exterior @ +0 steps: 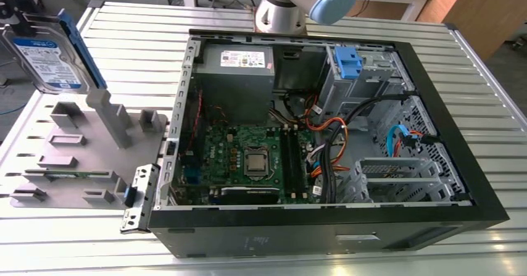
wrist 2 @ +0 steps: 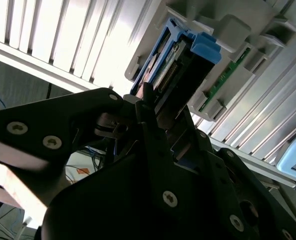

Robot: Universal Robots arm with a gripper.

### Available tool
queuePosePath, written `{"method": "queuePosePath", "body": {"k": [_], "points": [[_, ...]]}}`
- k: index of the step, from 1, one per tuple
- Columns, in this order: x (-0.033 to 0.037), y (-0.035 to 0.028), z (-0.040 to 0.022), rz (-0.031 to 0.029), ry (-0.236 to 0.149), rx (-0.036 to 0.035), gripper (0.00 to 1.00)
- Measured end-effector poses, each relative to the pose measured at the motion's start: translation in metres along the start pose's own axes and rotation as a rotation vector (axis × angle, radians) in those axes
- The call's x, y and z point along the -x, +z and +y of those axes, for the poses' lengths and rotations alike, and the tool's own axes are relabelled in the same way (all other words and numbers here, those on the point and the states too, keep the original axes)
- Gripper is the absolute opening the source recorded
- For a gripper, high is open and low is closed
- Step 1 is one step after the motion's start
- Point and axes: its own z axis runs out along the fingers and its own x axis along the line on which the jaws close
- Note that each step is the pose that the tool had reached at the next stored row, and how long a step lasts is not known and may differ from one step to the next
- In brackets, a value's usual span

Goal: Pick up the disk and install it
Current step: 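Pick up the disk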

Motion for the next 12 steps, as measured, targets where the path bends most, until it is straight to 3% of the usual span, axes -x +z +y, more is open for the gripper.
{"method": "queuePosePath", "body": {"k": [12], "points": [[0.0005, -0.0154, 0.0004, 0.0, 0.0, 0.0, 0.35]]}}
